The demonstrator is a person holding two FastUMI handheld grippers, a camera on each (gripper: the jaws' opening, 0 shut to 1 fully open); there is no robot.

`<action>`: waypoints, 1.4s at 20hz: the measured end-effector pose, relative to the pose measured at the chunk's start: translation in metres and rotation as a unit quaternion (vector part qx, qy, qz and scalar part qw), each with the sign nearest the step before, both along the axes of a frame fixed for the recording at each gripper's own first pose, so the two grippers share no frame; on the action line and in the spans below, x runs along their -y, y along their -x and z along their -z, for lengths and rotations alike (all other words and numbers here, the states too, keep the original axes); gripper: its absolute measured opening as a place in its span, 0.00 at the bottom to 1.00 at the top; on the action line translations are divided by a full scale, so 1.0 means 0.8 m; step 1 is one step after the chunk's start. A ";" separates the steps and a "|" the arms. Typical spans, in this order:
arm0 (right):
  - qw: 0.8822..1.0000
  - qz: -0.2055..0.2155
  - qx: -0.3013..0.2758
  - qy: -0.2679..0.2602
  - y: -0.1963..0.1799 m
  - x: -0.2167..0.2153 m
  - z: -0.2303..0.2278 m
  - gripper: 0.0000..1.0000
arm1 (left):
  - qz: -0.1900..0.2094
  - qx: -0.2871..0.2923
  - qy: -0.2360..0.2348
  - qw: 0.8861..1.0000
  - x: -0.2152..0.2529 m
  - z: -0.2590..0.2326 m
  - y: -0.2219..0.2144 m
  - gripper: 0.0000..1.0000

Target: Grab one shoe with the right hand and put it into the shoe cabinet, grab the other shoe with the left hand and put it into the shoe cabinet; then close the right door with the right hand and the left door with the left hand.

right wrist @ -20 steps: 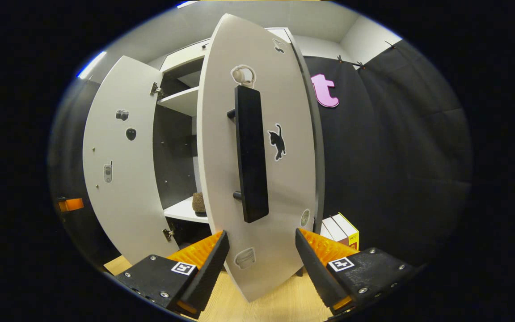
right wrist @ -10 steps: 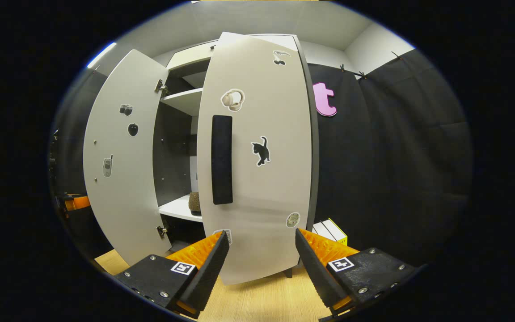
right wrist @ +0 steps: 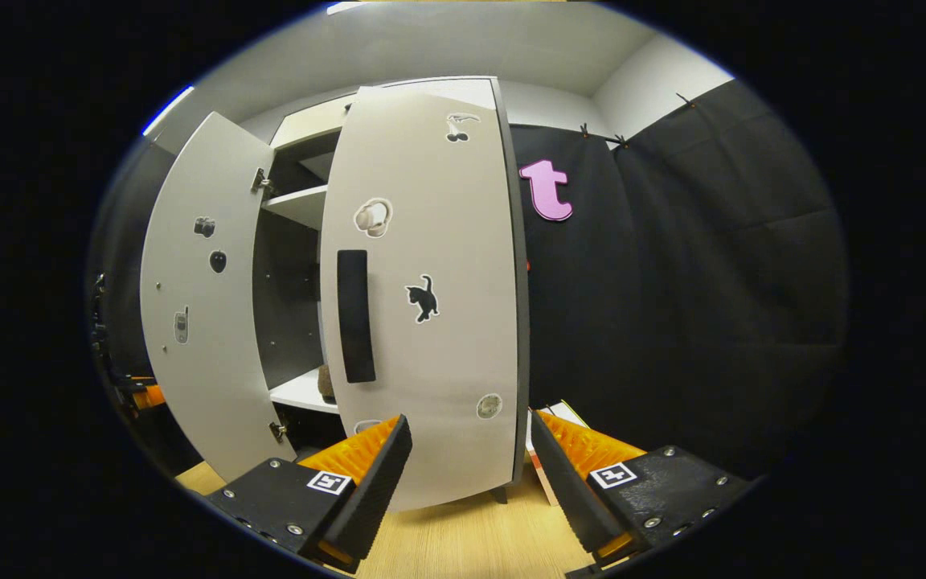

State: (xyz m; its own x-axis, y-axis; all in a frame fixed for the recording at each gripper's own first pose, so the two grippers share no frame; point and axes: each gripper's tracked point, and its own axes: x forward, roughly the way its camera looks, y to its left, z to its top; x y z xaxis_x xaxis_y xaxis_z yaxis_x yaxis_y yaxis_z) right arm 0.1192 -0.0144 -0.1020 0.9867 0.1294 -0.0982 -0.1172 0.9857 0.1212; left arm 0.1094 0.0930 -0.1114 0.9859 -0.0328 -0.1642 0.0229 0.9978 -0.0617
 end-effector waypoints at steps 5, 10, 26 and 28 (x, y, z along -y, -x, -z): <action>1.000 0.007 0.005 -0.016 0.005 0.017 -0.005 0.85 | 0.004 -0.006 0.008 1.000 0.017 0.001 0.000 0.96; 1.000 0.008 0.006 -0.015 0.011 0.027 -0.007 0.92 | 0.047 -0.009 0.025 0.999 0.069 0.002 -0.006 0.94; 0.999 0.051 0.008 -0.010 0.027 0.097 -0.010 0.92 | 0.094 -0.006 0.054 0.994 0.155 -0.002 -0.064 0.99; 0.999 0.053 0.006 -0.010 0.026 0.100 -0.009 0.92 | 0.100 -0.007 0.054 0.994 0.168 0.000 -0.073 0.94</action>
